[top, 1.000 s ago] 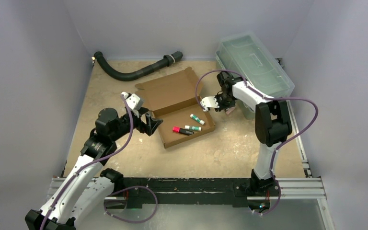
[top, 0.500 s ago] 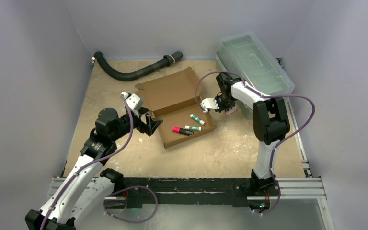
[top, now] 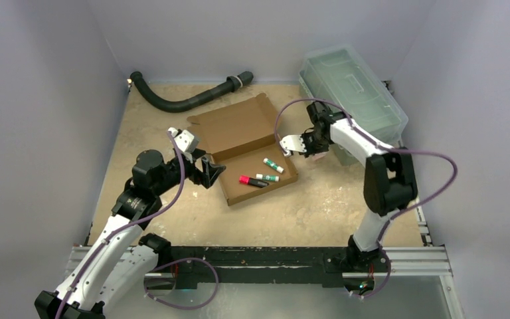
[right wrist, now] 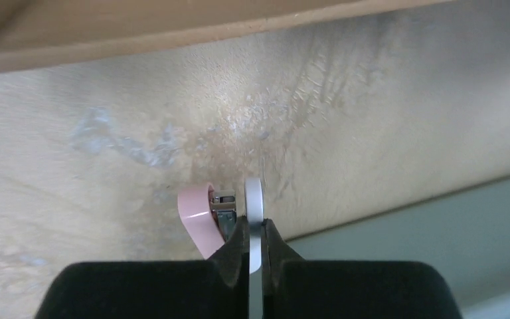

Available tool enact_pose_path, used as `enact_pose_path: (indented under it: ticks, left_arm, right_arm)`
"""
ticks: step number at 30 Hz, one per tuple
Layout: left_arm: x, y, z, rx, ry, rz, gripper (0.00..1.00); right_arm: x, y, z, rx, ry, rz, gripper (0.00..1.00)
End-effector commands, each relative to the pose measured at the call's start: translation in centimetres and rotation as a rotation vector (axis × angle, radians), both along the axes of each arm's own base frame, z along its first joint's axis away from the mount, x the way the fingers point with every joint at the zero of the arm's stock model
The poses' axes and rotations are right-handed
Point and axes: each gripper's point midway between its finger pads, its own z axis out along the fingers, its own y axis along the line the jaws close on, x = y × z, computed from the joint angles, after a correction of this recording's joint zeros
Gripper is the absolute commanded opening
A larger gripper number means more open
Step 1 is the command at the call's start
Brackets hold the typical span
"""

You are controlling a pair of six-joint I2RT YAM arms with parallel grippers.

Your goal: Fold the paper box

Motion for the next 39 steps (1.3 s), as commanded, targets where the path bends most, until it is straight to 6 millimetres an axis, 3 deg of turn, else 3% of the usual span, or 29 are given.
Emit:
enact_pose_path:
  ticks: [1, 6, 11, 16, 24, 29, 39]
  left_arm:
    - [0.2, 0.0, 1.4, -0.006, -0.062, -0.004, 0.81]
    - [0.4, 0.2, 1.3, -0.002, -0.058, 0.007, 0.81]
    - [0.6, 0.3, 1.0, 0.005, -0.05, 0.02, 0.81]
    - [0.9, 0.6, 0.7, 0.016, -0.042, 0.037, 0.81]
    - [1.2, 0.7, 0.3, 0.026, -0.029, 0.05, 0.81]
    - [1.3, 0.7, 0.0, 0.031, -0.021, 0.051, 0.81]
    - [1.4, 0.7, -0.1, 0.033, -0.019, 0.052, 0.81]
  right_arm:
    - [-1.9, 3.2, 5.6, 0.277, -0.076, -0.049, 0.0]
    - [-4.2, 6.2, 9.3, 0.549, -0.043, -0.176, 0.0]
    - [-7.4, 10.5, 12.4, 0.85, 0.147, -0.227, 0.0]
    - [-8.6, 12.8, 12.6, 1.009, 0.3, -0.288, 0.0]
    - [-6.5, 14.0, 11.0, 1.087, 0.377, -0.477, 0.0]
    - [-3.5, 13.5, 9.9, 1.079, 0.281, -0.63, 0.0]
    - [-0.9, 14.9, 8.3, 1.008, 0.075, -0.76, 0.0]
